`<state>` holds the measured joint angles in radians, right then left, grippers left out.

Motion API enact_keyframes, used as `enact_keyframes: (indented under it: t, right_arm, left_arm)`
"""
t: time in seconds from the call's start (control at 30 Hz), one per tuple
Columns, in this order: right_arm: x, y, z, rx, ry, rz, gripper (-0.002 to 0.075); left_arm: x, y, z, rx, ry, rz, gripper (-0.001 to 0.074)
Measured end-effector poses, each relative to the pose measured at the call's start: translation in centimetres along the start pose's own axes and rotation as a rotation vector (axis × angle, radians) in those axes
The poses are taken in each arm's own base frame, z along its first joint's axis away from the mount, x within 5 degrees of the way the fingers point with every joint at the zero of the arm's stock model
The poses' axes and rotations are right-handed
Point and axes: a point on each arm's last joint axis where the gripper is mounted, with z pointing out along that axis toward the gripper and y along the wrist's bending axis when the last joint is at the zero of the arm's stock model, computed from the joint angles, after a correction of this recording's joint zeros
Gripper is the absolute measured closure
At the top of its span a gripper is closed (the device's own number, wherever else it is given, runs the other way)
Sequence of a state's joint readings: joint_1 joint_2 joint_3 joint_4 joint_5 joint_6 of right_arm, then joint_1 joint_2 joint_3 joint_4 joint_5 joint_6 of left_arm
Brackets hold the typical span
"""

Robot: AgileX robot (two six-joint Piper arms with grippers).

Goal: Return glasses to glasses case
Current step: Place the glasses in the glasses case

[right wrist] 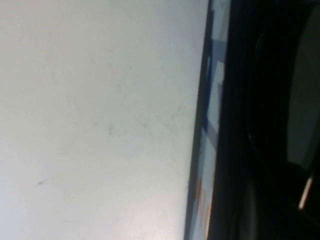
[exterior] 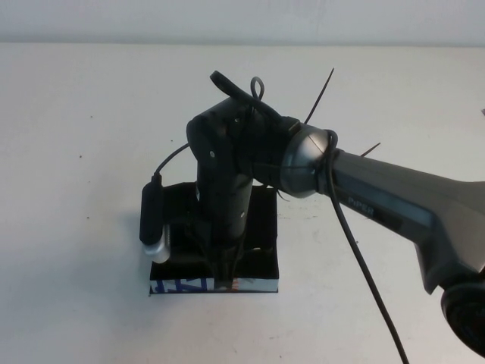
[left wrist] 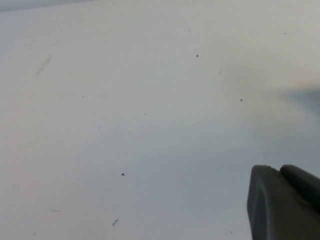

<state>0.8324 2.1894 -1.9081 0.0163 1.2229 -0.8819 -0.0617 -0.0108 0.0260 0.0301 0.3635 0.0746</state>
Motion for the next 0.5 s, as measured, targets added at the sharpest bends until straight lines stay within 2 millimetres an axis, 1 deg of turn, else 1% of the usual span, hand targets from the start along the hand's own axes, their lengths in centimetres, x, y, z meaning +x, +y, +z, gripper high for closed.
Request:
enact_keyframes:
  t: [0.1,0.5]
  right_arm:
    - [0.05,-0.08,0.5,-0.012,0.002,0.006,0.0658]
    - [0.03,-0.07,0.89,-0.023,0.002,0.009,0.0658]
  left_arm:
    - [0.0,0.0,0.0,0.0,0.0,0.0,0.0736]
    - [0.0,0.0,0.0,0.0,0.0,0.0,0.0736]
